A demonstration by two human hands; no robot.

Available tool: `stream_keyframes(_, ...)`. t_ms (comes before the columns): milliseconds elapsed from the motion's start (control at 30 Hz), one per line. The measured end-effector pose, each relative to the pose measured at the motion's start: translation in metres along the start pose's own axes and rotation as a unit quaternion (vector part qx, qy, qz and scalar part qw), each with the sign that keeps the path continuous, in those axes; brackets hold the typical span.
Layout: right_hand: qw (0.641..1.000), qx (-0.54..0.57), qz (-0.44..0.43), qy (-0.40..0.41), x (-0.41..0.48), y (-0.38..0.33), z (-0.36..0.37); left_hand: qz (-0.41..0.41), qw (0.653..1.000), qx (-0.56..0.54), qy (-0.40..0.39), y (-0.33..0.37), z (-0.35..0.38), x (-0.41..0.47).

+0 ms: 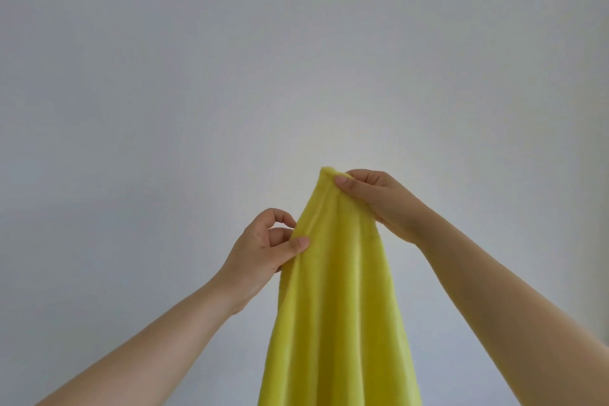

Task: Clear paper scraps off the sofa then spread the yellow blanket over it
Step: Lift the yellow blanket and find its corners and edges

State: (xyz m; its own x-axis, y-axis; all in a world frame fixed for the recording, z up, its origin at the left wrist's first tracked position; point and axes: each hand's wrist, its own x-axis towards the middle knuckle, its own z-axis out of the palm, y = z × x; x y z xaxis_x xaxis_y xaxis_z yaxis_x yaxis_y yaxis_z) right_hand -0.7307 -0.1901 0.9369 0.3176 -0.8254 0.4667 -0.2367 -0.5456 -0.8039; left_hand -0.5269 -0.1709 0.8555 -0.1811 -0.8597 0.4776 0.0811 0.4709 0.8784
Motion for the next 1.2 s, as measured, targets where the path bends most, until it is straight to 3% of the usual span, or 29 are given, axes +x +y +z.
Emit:
stream_keyframes(367,0.996,-0.066,-0.044,0.032,-0.002,-0.009,0.024,0.003,0.998,-0.064,-0.004,-0.016,0.007,-0.016)
stream_keyframes(533,0.992,-0.090,-0.076,0.046,-0.005,-0.010,0.031,0.078,0.996,0.003,0.048,-0.020,0.009,-0.021)
stream_keyframes(733,0.995,-0.044,-0.073,0.058,-0.006,-0.010,0.032,0.073,0.992,0.100,0.002,-0.036,-0.002,-0.024)
stream_keyframes(933,0.990,-0.019,-0.088,0.109,-0.007,-0.003,0.035,0.123,0.982,0.117,0.083,-0.033,-0.008,-0.029)
stream_keyframes(1200,0.967,-0.031,-0.127,0.219,0.008,-0.006,0.030,0.087,0.976,0.202,-0.010,-0.046,-0.008,-0.030)
